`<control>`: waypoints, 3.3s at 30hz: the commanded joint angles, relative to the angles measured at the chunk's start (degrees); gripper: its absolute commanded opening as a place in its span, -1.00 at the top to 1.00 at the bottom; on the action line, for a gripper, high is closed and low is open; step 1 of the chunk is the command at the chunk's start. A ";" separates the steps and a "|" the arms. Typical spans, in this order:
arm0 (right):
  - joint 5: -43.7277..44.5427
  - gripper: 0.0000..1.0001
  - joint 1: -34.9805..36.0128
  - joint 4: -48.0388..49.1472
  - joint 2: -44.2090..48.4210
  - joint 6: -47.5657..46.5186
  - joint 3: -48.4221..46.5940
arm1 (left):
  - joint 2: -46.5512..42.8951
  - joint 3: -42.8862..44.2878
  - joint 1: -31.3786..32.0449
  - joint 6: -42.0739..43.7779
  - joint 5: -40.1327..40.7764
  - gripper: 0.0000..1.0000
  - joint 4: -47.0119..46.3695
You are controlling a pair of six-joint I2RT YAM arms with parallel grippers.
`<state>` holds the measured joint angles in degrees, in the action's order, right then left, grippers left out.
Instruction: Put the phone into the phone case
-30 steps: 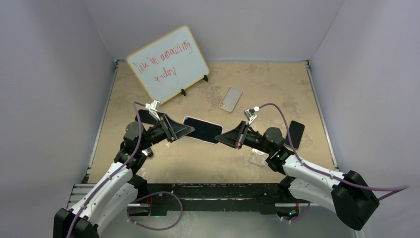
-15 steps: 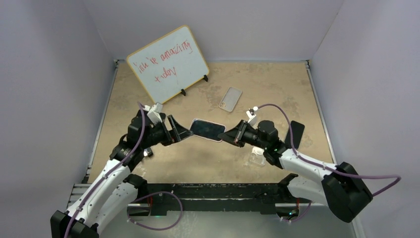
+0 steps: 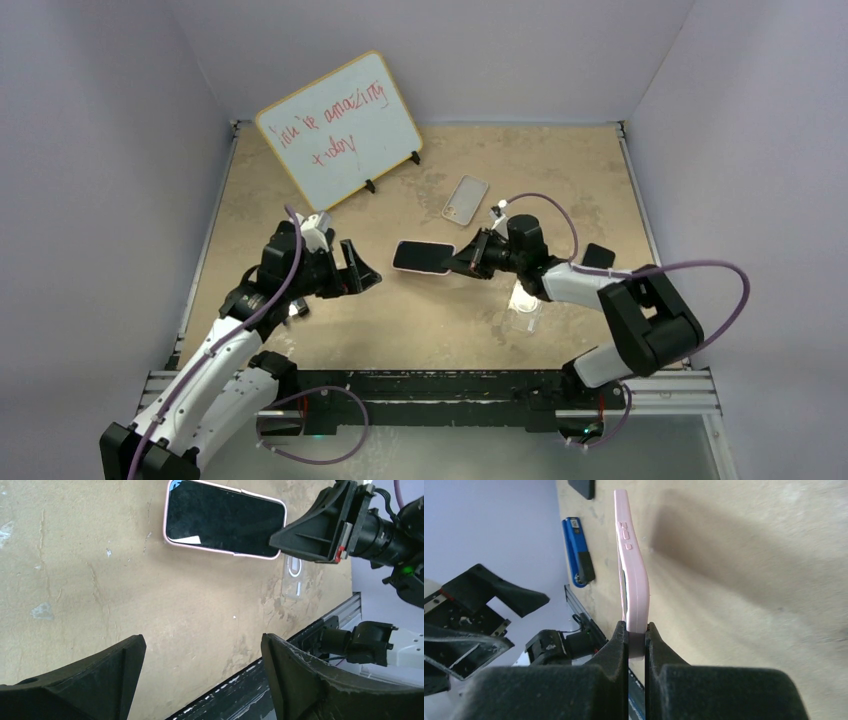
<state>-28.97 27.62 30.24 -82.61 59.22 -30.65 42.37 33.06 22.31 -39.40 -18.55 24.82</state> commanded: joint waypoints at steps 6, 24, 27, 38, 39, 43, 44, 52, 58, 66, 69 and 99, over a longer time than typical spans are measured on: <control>-10.90 1.00 -4.24 8.03 -12.09 -3.94 -7.66 | -1.82 1.26 0.19 3.58 3.61 -0.76 0.10; -0.64 -0.07 -6.36 -16.34 -14.88 -11.43 -16.86 | -2.16 2.55 0.24 2.22 10.87 -0.79 4.43; 2.01 -0.18 -6.59 -20.89 -12.86 -12.31 -17.05 | -2.78 2.62 0.20 1.89 11.39 -0.79 4.77; 23.42 -0.22 -6.68 -48.35 0.97 -8.47 -19.16 | -0.47 5.57 0.20 3.99 9.66 -0.78 5.94; 25.27 -0.22 -6.70 -50.11 2.71 -7.19 -18.62 | -0.15 6.54 0.20 4.54 9.52 -0.78 6.33; 31.71 -0.22 -6.69 -55.05 10.12 -2.15 -15.14 | 0.98 10.48 0.21 7.77 10.27 -0.78 8.49; 33.07 -0.21 -6.70 -55.64 11.53 -1.09 -13.95 | 1.13 11.50 0.20 9.03 10.69 -0.79 9.06; 38.96 -0.10 -6.70 -56.99 13.21 -0.56 -9.02 | -0.32 14.62 0.19 15.10 17.91 -0.81 12.22; 38.33 0.03 -6.70 -53.33 8.98 -4.81 -8.21 | -1.80 13.19 0.19 14.15 18.36 -0.81 10.90; 36.08 0.08 -6.50 -50.31 4.25 -7.91 -6.79 | -2.20 13.28 0.19 14.08 18.37 -0.81 11.22; 33.55 0.18 -6.01 -48.05 4.19 -9.57 -5.98 | -2.19 13.30 0.19 14.08 18.44 -0.81 11.28; 27.23 0.97 25.37 -34.92 -7.59 -17.38 -15.10 | 1.28 13.83 0.15 9.72 26.04 -0.86 13.50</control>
<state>-1.17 51.27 -6.70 -89.67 45.32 -44.58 41.95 45.98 22.31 -26.57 2.55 37.63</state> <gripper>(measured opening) 0.005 0.916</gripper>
